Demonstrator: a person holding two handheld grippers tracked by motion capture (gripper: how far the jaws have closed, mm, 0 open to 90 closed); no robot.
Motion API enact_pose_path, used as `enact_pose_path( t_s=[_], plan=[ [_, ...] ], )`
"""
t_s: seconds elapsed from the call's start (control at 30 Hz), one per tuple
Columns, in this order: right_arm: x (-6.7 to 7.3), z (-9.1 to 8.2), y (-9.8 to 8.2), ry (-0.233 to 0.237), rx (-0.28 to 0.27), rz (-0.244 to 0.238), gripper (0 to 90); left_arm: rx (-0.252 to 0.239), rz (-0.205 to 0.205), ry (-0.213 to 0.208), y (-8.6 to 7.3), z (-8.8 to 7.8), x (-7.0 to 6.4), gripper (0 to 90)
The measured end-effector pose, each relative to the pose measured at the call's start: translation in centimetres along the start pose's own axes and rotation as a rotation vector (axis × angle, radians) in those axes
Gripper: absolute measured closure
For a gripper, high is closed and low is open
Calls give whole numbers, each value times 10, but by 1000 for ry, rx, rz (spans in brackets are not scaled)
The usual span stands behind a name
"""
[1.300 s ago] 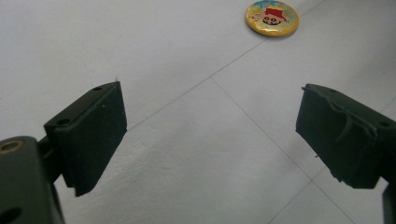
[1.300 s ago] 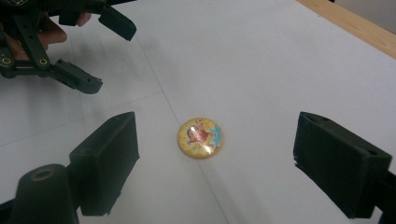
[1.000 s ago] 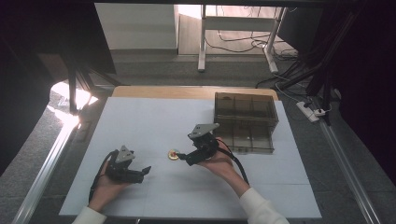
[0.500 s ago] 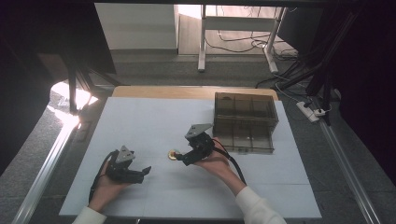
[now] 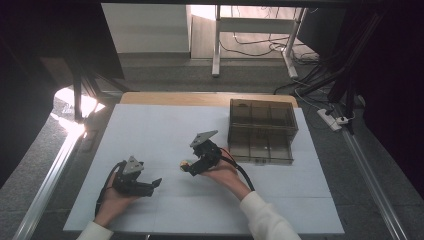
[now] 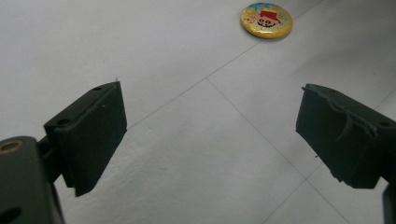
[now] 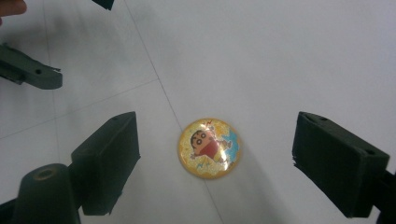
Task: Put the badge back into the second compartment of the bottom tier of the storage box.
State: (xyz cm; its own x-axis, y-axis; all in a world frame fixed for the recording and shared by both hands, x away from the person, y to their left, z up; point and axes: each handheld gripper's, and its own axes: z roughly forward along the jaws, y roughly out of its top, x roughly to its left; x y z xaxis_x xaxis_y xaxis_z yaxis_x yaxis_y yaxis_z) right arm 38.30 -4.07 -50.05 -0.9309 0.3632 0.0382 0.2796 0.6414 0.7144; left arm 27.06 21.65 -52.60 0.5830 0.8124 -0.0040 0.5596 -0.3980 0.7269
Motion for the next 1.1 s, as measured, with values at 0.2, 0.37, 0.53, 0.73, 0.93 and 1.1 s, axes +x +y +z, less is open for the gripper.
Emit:
enact_pose_path(
  t_s=[0.2, 0.37, 0.53, 0.73, 0.93, 1.1],
  plan=[
    [-1, 10, 1, 5, 27, -2, 156, -1, 2, 0, 0, 0, 0, 90],
    [-1, 19, -1, 18, 37, 1, 160, -1, 1, 0, 0, 0, 0, 90],
    [-2, 25, -2, 25, 48, 6, 177, 1, 3, 2, 0, 0, -1, 90],
    [-1, 30, -3, 23, 75, -3, 201, -1, 3, 1, 0, 0, -1, 90],
    [0, 34, -2, 9, 93, -24, 239, -1, 3, 1, 0, 0, -1, 90],
    [1, 38, -2, -2, 106, -26, 272, -1, 3, 0, 0, 0, 0, 90]
  ],
)
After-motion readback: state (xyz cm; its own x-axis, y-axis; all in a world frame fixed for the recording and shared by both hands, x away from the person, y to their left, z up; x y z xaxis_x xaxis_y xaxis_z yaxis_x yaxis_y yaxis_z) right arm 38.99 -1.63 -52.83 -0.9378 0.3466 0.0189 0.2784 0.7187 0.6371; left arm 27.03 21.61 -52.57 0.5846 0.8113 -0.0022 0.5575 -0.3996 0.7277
